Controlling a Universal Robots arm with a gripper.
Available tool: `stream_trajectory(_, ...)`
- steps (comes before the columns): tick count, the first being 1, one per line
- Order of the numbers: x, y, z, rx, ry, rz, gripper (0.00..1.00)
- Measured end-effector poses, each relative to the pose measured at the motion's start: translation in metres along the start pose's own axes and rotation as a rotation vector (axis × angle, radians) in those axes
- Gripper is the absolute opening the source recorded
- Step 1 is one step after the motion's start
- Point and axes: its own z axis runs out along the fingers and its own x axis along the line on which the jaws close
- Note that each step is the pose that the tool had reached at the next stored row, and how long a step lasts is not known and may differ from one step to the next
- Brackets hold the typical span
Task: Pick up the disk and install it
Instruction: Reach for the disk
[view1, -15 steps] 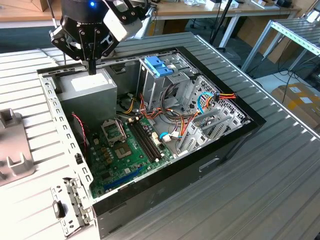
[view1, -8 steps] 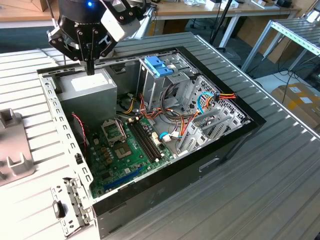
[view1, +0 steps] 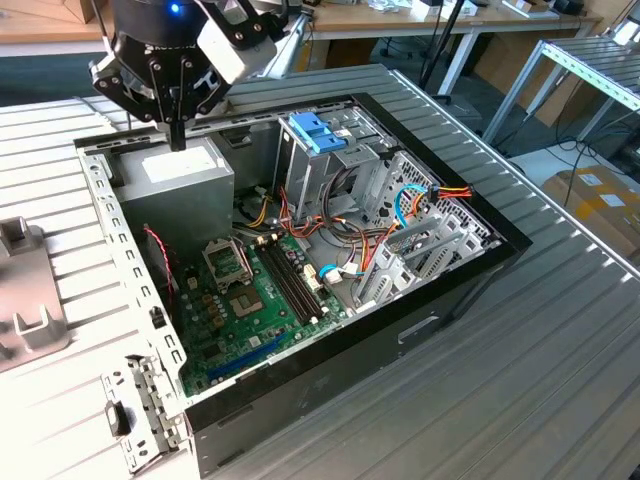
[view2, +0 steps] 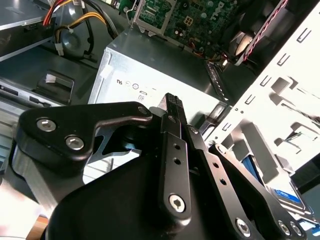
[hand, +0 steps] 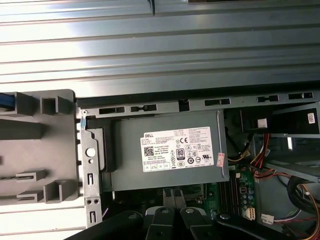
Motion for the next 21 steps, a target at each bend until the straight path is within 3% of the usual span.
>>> stream_trajectory(21,0.0118,-0.0009,-0.0003,-0.0001,0.0000,0.000,0.11)
